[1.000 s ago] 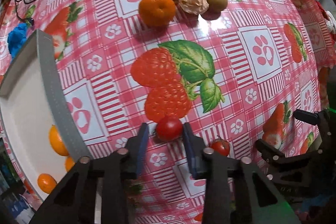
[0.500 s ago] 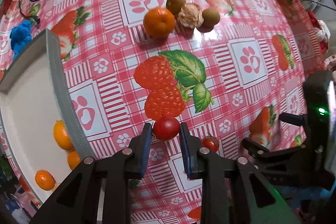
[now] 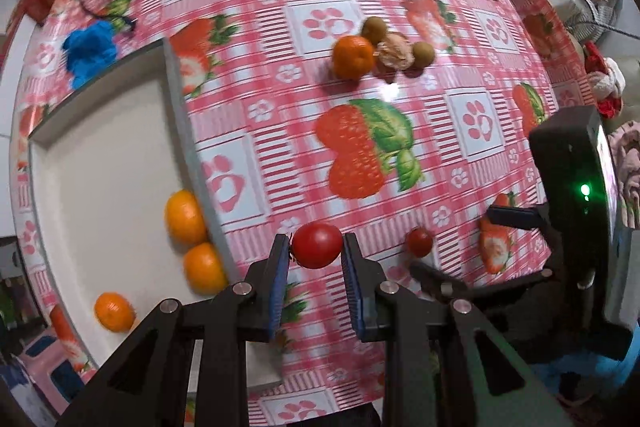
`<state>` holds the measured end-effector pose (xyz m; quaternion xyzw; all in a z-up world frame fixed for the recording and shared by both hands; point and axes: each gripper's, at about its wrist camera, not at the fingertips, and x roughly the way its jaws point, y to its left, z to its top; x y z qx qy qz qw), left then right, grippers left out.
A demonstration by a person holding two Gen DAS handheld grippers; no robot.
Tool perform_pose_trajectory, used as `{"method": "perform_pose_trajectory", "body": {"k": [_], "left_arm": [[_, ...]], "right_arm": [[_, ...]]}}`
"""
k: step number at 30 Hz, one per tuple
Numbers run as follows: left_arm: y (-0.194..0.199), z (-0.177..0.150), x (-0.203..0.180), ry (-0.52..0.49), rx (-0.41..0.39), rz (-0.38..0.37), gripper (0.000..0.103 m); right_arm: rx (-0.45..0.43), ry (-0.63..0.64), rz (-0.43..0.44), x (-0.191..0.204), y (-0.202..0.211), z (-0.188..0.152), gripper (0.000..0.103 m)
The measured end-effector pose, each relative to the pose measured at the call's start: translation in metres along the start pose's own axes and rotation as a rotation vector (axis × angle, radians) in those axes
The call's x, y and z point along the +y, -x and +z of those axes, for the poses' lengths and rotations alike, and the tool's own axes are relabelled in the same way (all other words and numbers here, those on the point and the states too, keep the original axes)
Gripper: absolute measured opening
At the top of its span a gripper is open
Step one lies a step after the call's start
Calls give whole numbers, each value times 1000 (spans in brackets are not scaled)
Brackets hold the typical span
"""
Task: Organize fruits
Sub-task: 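Grasp another red cherry tomato with the right tool while the left tool holds its tomato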
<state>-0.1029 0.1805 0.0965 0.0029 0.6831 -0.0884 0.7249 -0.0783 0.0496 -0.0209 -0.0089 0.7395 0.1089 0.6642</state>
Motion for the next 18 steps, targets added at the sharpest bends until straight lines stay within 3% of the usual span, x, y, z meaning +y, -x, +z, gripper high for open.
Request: {"method": "perform_pose_trajectory", "body": {"k": [2,4,6,7,8,13,18], "left_arm": [[2,-6,13,25,3,4,29],[2,-11,21,42,2,11,29],[3,-16,27,57,2,16,29],[2,-18,28,63,2,17,29],[3,-20,33,73,3,16,29],[9,-28,49,101,-7,18,29],[14,-31,63,133,-24,18,29]], "right_arm": [[2,18,17,14,-4,8,74],[3,23,-5,25,-8,15,74],[-10,33,-11,35,-9,20,66],[-17,46,-34,41,-9,22,50],[-19,64,-47,48,-8,24,26],[-3,70,-36,65,-10,30,24],[-16,-7,50,44,10,40,24]]}}
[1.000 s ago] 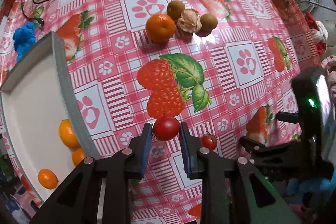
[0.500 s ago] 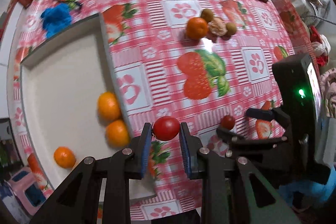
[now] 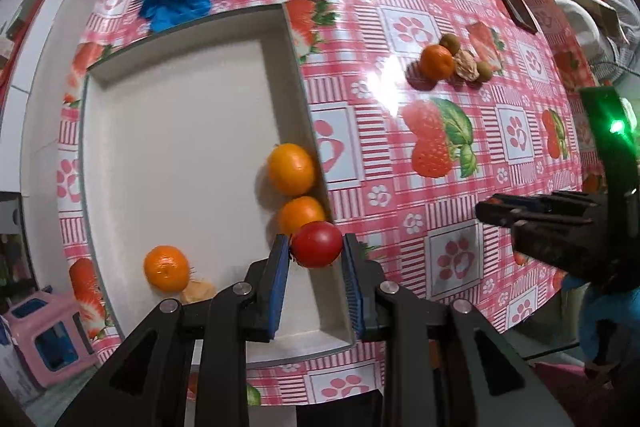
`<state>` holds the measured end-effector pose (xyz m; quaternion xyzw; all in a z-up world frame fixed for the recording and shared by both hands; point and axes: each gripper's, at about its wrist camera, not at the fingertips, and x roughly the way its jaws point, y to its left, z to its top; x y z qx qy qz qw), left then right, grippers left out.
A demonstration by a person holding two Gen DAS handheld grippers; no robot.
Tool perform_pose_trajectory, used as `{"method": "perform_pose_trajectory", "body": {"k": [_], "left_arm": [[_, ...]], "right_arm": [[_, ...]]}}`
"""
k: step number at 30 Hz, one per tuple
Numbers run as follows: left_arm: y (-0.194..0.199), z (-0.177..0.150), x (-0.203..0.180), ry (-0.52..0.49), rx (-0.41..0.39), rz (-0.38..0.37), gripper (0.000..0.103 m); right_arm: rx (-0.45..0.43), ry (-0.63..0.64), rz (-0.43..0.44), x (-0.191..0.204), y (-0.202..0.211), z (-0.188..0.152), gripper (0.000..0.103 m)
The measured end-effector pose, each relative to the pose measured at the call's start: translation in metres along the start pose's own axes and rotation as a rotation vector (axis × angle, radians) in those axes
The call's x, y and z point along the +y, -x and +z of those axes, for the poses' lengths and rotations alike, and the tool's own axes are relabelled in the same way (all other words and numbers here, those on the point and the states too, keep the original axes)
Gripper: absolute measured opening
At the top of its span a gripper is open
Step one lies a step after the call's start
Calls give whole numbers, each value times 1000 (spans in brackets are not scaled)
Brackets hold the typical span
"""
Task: Organize fruits
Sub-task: 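Grasp another red cherry tomato with the right tool while the left tool holds its tomato, then carry both tomatoes over the white tray and open both tools to drop them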
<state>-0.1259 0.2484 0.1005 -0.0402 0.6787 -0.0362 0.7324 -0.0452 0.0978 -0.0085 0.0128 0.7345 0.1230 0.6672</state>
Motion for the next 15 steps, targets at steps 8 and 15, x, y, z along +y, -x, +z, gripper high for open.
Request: {"method": "perform_pose_trajectory", "body": {"k": [8,15], "left_arm": [[12,2,26,66,-36,20,29],[23,3,52,111,-66,38,29]], "right_arm": [[-44,31,12,27,30,28,24],[-78,111,30,96,46,55,24]]}}
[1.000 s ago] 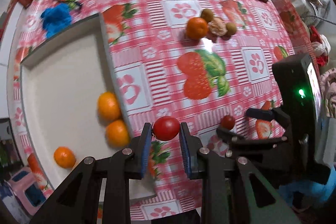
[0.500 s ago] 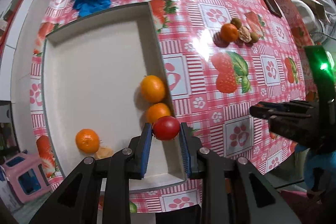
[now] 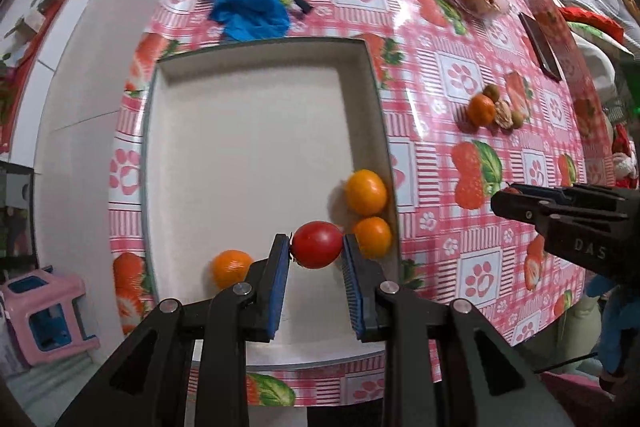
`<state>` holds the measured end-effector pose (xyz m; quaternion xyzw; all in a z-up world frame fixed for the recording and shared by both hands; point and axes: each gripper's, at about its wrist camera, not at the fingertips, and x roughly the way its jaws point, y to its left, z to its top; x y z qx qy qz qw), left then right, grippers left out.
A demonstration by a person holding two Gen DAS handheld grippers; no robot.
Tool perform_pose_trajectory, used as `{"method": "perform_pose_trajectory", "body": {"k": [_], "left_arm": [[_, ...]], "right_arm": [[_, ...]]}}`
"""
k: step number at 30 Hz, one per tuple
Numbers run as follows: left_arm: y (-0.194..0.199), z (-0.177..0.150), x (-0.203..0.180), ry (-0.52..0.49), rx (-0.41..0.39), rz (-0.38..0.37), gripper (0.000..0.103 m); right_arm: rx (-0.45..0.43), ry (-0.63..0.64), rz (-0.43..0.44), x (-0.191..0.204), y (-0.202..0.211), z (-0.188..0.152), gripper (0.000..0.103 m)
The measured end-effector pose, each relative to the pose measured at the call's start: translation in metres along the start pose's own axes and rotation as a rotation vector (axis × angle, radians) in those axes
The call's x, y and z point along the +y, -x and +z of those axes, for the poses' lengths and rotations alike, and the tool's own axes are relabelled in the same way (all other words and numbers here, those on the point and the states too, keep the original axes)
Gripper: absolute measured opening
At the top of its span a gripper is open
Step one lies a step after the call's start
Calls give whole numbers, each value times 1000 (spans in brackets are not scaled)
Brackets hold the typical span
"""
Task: Organize fruits
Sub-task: 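Carry both tomatoes over the white tray and open both tools to drop them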
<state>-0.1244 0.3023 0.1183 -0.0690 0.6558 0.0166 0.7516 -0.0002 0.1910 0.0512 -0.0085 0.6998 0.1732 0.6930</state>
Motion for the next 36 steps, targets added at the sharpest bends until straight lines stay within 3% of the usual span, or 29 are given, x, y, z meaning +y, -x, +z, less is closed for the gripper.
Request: {"method": "perform_pose_trajectory", "body": {"k": [17,36], "left_arm": [[-4,2,37,39,-4,14,29],[-44,-2,49,63,77,22,29]], "right_arm": [[-2,134,39,78,-12,8,24],[98,163,53,113,-59,18,24]]}}
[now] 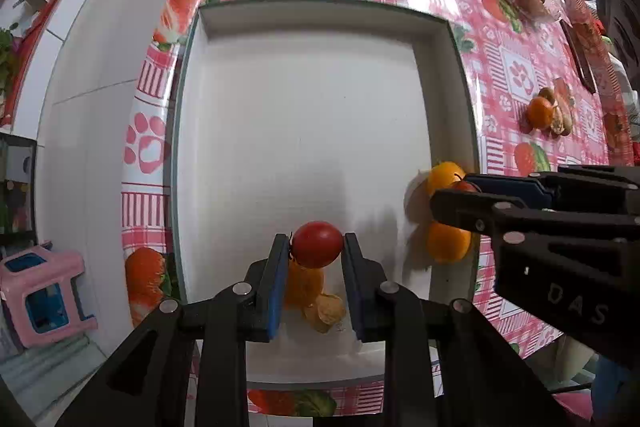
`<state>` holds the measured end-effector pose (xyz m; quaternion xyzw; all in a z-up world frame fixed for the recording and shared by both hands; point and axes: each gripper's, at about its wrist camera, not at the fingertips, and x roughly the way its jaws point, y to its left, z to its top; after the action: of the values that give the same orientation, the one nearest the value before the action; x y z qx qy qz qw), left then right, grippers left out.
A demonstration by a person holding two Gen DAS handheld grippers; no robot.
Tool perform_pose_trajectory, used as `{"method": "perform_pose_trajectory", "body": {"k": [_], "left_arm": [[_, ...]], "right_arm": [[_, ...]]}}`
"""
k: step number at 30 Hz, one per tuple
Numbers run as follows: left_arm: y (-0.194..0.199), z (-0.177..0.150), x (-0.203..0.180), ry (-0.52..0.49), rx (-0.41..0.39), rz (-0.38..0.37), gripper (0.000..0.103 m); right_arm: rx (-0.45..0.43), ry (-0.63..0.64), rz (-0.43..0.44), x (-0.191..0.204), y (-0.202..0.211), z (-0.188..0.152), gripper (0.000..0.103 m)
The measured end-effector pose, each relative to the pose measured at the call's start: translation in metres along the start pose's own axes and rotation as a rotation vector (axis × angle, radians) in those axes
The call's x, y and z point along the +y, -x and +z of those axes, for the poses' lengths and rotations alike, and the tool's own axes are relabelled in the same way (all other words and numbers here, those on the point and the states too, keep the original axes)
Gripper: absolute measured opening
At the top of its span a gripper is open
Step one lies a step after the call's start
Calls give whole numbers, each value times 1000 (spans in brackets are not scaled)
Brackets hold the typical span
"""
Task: Organize fruits
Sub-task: 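Carry both tomatoes over the white tray and open both tools to drop them, then move the left tool to the fruit row and grasp a mandarin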
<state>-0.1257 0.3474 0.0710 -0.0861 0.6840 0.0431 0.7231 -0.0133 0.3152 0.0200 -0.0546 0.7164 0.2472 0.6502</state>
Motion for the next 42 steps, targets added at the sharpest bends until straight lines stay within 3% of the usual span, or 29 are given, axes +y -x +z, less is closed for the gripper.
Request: {"method": "perform_pose_trajectory", "body": {"k": [8,9,13,15,16,17,19,25,26,33,42], "left_arm": [[-9,-4,2,1,18,-6,31],[-9,-5,2,0,21,-5,36],[-9,-8,2,5,10,22,72],[-7,-9,3,6,8,31,76],[-7,-10,3,5,10,36,76],[-5,-12,6,5,12,40,76],[-4,-12,7,6,15,46,77],[10,-7,-1,-23,6,60,78],[12,-4,-7,-32,6,60,78],[26,9,-54,-129,-15,47,78],[24,21,-135,-272,-12,16,78]], "right_arm": [[31,-1,3,3,-20,0,24],[33,1,3,4,-22,1,24],[42,1,14,5,-25,0,25],[39,0,21,6,-24,0,34],[35,-3,40,6,-22,0,47],[27,-5,55,6,-20,-1,67],[-1,3,20,6,-12,-2,87],[-43,-25,23,-11,6,-7,89],[-50,-38,20,-19,10,-9,103],[-74,-195,-22,-85,27,-34,103],[-17,-438,-89,-184,24,-95,103]]}}
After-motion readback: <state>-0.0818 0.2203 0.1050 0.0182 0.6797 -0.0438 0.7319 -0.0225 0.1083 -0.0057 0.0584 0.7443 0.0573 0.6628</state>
